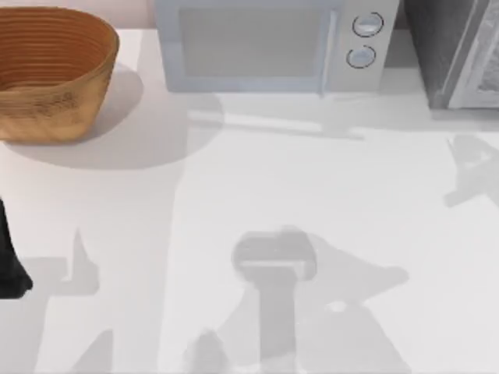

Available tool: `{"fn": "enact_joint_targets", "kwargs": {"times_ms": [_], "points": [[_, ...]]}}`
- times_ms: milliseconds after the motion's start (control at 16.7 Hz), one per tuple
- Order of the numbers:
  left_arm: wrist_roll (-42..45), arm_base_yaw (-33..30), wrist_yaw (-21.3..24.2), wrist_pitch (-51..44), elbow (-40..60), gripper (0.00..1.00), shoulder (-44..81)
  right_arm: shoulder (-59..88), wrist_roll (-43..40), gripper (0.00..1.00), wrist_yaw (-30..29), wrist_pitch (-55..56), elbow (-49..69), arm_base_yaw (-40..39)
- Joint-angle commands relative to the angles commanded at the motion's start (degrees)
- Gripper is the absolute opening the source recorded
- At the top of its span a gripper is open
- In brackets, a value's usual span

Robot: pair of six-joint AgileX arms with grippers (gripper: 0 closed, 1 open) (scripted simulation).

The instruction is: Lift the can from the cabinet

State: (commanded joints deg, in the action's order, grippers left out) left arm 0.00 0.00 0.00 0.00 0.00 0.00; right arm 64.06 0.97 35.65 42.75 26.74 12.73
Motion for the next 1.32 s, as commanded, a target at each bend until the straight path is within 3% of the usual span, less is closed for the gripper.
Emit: {"fn": "enact_joint_targets", "kwargs": {"times_ms": [420,720,960,1320], "points": [[0.0,0.0,0.0,0.0,0.0,1.00,0.0,41.1,0.8,0.00,21.6,25.1,15.0,9.4],[0.0,0.0,0.0,0.0,0.0,1.00,0.0,62.9,1.3,0.00,32.4,37.8,22.4,14.9],[0.0,0.0,0.0,0.0,0.0,1.00,0.0,70.9,1.5,0.00,36.5,42.7,25.2,17.2],[0.0,0.0,0.0,0.0,0.0,1.00,0.0,71.5,1.6,0.00,36.7,42.9,25.2,17.0]]}}
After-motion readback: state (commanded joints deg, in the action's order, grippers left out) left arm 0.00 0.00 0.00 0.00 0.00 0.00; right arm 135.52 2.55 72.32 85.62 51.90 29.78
